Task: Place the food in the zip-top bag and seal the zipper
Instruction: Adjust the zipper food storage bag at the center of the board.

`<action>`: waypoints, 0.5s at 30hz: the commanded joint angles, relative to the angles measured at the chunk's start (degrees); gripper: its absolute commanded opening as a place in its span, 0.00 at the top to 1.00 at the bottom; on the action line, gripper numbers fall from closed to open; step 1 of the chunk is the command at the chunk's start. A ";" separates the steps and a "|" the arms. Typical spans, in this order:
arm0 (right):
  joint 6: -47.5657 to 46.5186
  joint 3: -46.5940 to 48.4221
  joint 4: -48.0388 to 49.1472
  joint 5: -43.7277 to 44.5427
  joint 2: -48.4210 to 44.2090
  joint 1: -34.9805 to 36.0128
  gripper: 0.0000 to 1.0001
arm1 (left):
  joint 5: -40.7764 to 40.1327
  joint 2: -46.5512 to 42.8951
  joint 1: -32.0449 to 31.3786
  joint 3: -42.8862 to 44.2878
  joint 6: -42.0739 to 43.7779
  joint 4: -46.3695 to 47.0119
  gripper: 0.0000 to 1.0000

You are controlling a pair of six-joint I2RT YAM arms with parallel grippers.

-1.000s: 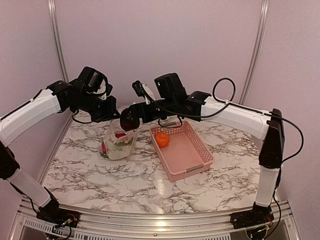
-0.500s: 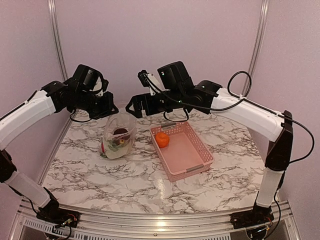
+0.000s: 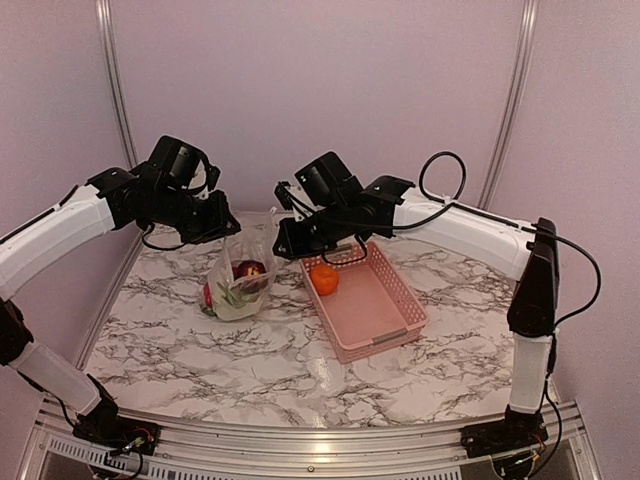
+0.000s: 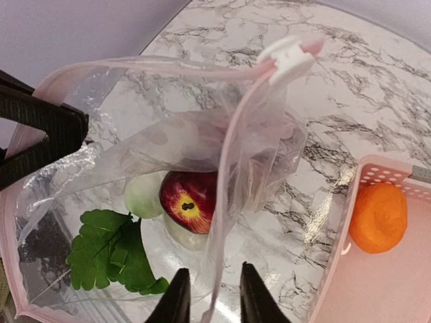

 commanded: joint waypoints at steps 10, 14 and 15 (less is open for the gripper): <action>6.15 7.22 -1.42 -4.52 -0.18 -0.93 1.00 | 3.37 -3.98 -0.89 0.53 6.05 -9.72 0.75; 7.00 8.69 -1.33 -6.22 0.00 -1.33 1.00 | 4.02 -4.07 -2.47 1.79 5.88 -11.02 0.71; 7.24 9.07 -1.32 -6.80 0.18 -1.72 1.00 | 4.03 -3.64 -2.89 2.26 5.97 -11.50 0.70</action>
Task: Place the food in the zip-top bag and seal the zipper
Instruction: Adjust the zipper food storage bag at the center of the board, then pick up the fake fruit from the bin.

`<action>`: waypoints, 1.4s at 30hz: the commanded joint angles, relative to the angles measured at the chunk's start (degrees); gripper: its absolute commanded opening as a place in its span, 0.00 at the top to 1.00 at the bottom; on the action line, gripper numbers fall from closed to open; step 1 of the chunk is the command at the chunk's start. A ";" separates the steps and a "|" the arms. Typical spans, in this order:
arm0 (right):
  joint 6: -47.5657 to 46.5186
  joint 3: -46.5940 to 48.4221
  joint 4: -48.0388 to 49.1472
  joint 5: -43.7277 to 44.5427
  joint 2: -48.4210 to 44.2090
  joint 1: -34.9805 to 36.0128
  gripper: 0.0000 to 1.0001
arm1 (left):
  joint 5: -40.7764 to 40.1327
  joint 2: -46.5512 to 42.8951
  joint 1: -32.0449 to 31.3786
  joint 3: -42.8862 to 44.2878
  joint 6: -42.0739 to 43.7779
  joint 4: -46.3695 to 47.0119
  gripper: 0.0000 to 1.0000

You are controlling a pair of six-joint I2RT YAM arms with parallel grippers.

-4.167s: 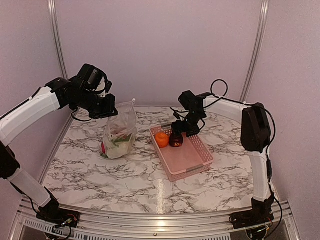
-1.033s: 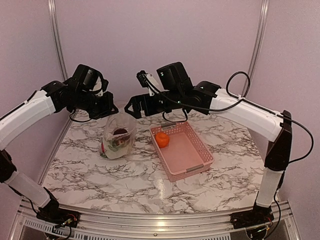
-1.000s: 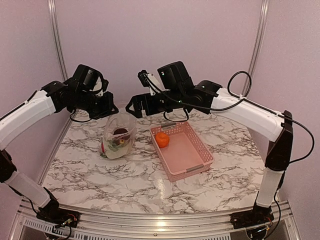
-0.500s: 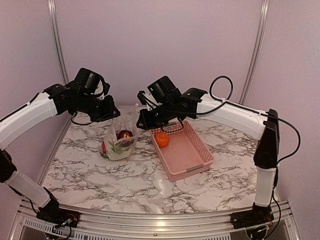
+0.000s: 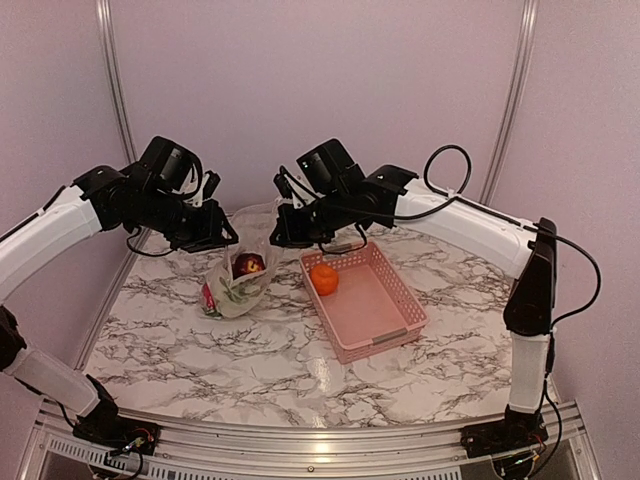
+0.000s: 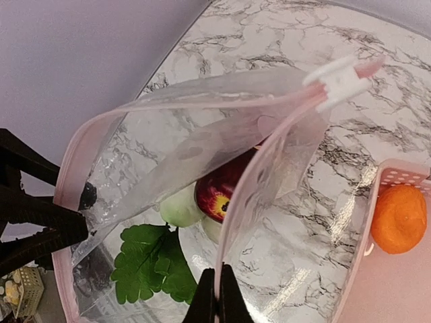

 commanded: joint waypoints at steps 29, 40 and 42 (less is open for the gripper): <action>1.74 8.44 -2.66 -4.86 -3.98 -6.30 0.55 | -17.18 10.72 -4.51 20.24 2.43 -15.81 1.00; -3.04 -5.39 -3.63 -0.13 -9.26 -11.16 0.52 | -15.12 10.10 -4.51 19.12 2.22 -11.47 1.00; -3.99 -6.83 -3.46 -0.04 -8.80 -11.81 0.51 | -15.03 9.98 -4.51 19.08 2.32 -11.38 1.00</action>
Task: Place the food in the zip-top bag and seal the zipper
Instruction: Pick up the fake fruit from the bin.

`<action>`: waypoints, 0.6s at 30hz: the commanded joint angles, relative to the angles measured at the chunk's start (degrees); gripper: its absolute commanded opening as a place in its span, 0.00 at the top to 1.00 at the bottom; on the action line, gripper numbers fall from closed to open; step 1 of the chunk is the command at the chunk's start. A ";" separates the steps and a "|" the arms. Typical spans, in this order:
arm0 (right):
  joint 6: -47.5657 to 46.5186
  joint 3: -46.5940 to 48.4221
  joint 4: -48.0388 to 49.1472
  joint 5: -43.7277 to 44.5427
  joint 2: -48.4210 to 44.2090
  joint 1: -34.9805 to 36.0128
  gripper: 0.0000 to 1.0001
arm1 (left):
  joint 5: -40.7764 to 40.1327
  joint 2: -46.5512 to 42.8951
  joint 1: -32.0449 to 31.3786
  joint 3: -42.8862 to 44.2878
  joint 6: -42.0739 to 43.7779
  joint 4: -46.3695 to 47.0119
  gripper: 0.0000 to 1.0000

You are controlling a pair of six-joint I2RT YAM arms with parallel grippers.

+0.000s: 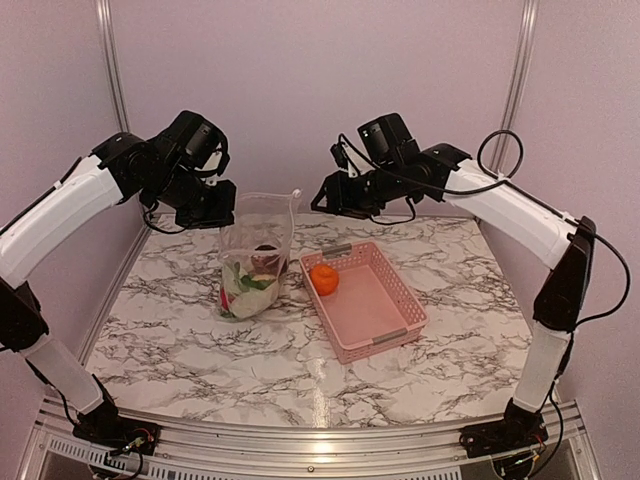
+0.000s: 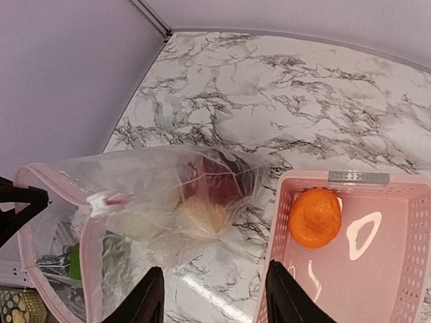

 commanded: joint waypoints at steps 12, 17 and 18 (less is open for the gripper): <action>-6.12 -6.86 -1.50 3.00 4.93 -3.43 0.37 | 1.46 -2.28 0.19 -3.99 0.38 4.45 1.00; -6.98 -6.06 -2.25 3.04 8.15 -3.53 0.25 | 1.78 -2.63 0.19 -4.83 0.27 4.81 1.00; -7.20 -5.79 -2.52 3.10 8.84 -3.57 0.23 | 1.83 -2.69 0.19 -4.90 0.27 4.77 1.00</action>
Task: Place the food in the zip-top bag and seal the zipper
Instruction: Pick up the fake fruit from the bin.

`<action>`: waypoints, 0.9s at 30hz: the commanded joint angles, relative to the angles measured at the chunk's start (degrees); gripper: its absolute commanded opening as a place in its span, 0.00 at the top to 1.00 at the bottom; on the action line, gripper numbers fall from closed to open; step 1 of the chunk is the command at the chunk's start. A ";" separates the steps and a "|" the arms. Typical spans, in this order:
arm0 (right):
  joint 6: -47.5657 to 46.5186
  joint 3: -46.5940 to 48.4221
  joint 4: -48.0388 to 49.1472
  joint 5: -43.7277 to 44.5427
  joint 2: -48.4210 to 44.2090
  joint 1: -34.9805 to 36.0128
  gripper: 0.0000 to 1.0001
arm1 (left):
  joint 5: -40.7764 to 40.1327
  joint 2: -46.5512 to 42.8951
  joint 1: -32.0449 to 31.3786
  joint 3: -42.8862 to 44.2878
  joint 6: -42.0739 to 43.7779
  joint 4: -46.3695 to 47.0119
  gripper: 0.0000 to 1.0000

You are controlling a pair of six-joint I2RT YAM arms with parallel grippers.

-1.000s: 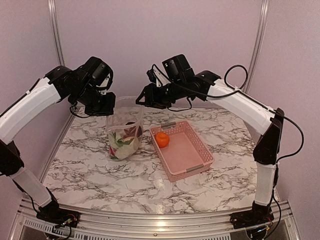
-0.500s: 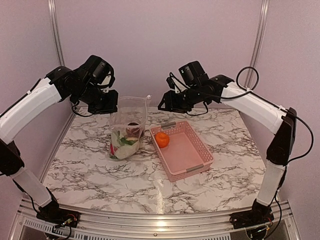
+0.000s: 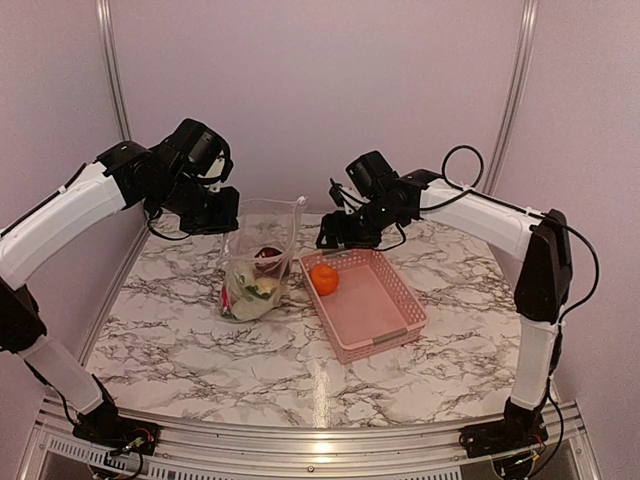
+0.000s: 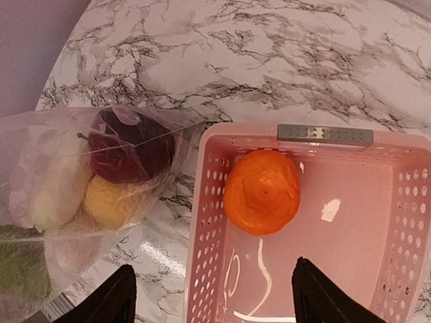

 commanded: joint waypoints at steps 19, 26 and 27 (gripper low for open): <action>-1.27 8.48 -3.00 0.91 14.26 -0.61 0.19 | 0.01 -2.83 0.19 -1.08 0.44 0.92 1.00; -1.24 11.36 -3.59 0.95 17.48 -0.80 0.19 | -0.79 -3.73 0.27 -1.68 1.07 0.92 1.00; -1.17 11.65 -3.64 1.07 17.83 -0.85 0.19 | -0.80 -3.83 0.28 -1.77 1.08 0.93 1.00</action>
